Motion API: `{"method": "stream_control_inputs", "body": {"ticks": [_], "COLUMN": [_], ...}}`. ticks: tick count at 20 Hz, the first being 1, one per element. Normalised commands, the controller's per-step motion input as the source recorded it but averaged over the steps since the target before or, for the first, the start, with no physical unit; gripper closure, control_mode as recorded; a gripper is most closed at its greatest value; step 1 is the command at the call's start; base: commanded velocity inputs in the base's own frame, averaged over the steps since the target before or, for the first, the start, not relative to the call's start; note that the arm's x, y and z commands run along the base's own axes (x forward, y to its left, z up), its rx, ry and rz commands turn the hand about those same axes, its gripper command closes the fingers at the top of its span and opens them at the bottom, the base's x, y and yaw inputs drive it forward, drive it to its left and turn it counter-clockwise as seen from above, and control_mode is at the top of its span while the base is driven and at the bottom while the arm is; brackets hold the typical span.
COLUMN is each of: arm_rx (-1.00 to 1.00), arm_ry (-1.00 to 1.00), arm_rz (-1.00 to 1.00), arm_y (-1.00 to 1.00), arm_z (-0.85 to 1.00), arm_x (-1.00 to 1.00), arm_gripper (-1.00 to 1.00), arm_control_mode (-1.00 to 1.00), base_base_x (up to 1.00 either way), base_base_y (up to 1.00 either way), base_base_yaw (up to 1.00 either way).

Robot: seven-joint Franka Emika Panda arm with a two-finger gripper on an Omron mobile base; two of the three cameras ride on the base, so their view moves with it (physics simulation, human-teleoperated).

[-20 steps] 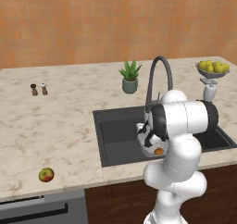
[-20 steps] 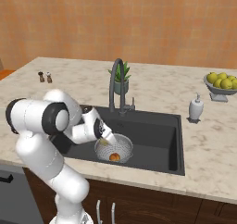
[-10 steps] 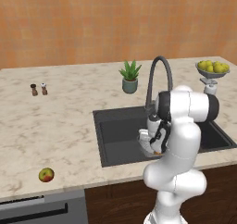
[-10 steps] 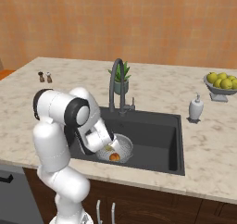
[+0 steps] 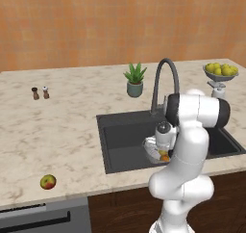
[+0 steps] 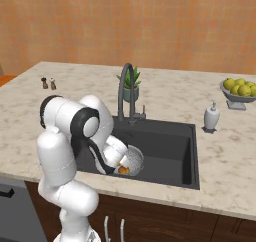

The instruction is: Put the colander in the sink, put the kiwi, apple, peach in the colander, and turn on the sink faucet and pour water over the colander.

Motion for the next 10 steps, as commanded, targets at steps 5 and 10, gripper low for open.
{"method": "stream_control_inputs", "body": {"ticks": [5,10], "arm_rx": [0.00,0.01], "arm_ry": [0.00,0.00], "arm_rz": [0.00,0.04], "arm_y": [0.28,0.26], "arm_z": [0.79,0.99], "arm_x": [0.00,0.11], "arm_gripper": [-1.00,-1.00], "arm_control_mode": [-1.00,-1.00], "base_base_x": [0.00,0.00], "base_base_y": [0.00,0.00], "base_base_yaw": [0.00,0.00]}}
